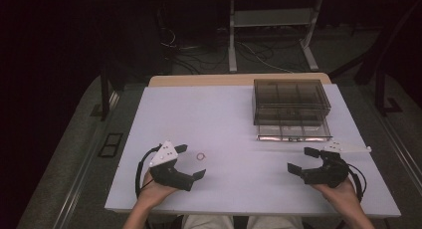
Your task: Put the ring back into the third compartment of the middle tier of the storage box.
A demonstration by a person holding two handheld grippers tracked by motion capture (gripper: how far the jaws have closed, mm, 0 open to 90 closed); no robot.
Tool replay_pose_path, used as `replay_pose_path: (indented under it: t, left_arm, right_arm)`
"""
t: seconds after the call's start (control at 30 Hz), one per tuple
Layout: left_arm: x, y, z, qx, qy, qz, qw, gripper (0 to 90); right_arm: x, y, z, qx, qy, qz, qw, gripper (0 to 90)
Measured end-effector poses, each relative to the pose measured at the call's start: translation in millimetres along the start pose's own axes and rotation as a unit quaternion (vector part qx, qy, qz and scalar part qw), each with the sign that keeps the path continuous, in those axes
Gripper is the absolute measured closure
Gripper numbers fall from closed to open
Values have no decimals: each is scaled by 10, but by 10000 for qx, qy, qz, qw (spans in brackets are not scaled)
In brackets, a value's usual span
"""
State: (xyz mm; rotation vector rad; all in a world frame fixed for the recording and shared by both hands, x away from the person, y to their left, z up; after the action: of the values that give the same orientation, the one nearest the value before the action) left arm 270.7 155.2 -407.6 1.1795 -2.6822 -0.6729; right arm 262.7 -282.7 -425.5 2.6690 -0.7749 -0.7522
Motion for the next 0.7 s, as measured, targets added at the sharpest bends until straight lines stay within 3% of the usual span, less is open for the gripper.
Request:
replay_pose_path:
  t: [0.4,0.7]
  left_arm:
    - [42,-96,-105,-208,-282,37,9994,0]
    - [-1,-188,-192,-444,-289,143,9985,0]
  right_arm:
    - [-17,12,17,-44,47,-29,10000,2]
    - [-19,25,15,-33,39,-21,10000,2]
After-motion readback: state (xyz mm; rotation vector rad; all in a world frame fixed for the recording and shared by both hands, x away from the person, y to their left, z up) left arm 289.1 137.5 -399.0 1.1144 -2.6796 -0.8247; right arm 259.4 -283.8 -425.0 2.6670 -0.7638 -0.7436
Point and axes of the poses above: each handheld gripper's, and its own axes: y roughly backward along the jaws, z roughly out of its underside, x roughly to its right, the point moved 1 cm from there along -y, roughly forward along the jaws, and after that the axes turned 13 degrees about -z, right-handed, at the moved point
